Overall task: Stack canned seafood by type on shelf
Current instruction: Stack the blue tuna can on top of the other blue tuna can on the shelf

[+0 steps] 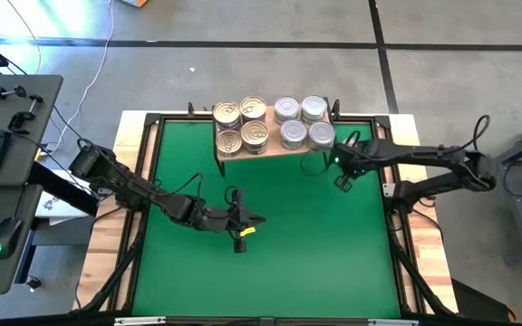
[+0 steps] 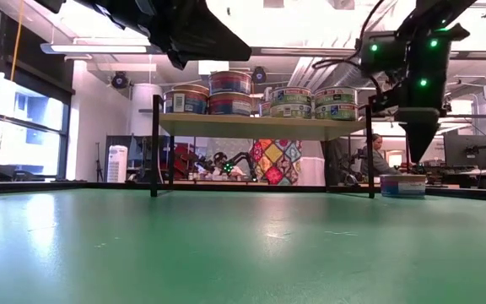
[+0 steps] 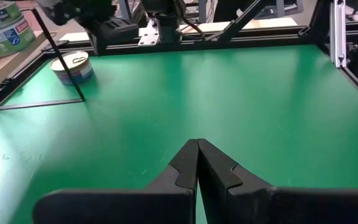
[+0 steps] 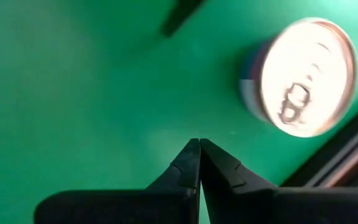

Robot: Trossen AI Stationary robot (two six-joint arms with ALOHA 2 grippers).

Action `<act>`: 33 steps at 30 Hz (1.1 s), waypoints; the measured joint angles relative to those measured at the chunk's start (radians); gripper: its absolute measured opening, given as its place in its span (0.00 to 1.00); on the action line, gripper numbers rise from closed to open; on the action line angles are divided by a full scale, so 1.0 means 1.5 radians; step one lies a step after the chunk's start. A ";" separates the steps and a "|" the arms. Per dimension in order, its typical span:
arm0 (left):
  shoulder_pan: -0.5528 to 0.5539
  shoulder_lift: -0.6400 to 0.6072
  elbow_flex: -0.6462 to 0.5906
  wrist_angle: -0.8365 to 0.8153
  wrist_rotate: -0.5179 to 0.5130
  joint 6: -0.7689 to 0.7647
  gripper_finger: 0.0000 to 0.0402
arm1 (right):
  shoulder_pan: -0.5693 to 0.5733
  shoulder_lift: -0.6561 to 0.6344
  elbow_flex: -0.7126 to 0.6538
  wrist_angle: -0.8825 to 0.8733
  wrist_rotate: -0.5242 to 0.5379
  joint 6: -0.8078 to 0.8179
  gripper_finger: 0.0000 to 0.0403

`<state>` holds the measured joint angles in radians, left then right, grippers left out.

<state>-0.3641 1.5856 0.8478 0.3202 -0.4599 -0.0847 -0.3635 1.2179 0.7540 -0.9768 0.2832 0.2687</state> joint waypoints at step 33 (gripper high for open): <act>0.138 -0.013 -0.262 -0.094 -0.306 -0.344 0.00 | 0.107 0.000 -0.195 0.529 0.169 0.060 0.00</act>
<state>-0.1578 1.5654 0.4556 0.1787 -0.9185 -0.6003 -0.2035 1.2182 0.4610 -0.1833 0.5368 0.3583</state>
